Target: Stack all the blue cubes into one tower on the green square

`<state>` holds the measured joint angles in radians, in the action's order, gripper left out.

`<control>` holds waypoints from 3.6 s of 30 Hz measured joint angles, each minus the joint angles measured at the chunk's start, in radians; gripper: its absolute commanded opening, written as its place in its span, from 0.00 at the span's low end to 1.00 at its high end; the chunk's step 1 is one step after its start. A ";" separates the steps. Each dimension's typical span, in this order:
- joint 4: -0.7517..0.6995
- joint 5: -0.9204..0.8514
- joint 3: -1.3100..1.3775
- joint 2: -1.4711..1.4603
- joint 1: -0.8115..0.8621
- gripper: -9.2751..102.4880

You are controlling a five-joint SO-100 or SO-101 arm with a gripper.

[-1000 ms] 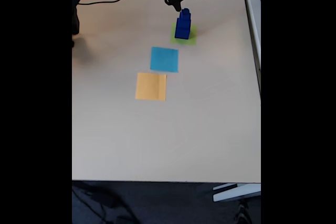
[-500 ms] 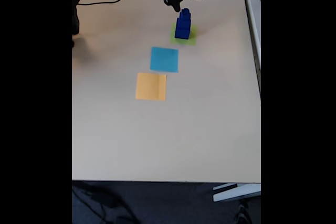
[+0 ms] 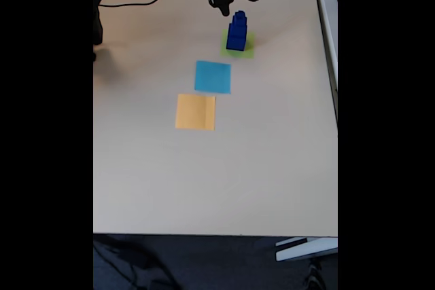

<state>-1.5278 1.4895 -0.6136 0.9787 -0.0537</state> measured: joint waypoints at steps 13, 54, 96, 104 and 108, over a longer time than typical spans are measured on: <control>-0.012 -0.014 0.002 0.074 0.020 0.08; -0.061 -0.075 -0.114 0.238 0.143 0.08; 0.037 -0.078 -0.094 0.146 0.160 0.08; 0.058 -0.078 -0.057 0.101 0.160 0.08; 0.071 -0.078 -0.051 0.092 0.160 0.08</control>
<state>-1.4573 1.4113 -0.6642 1.0707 0.1058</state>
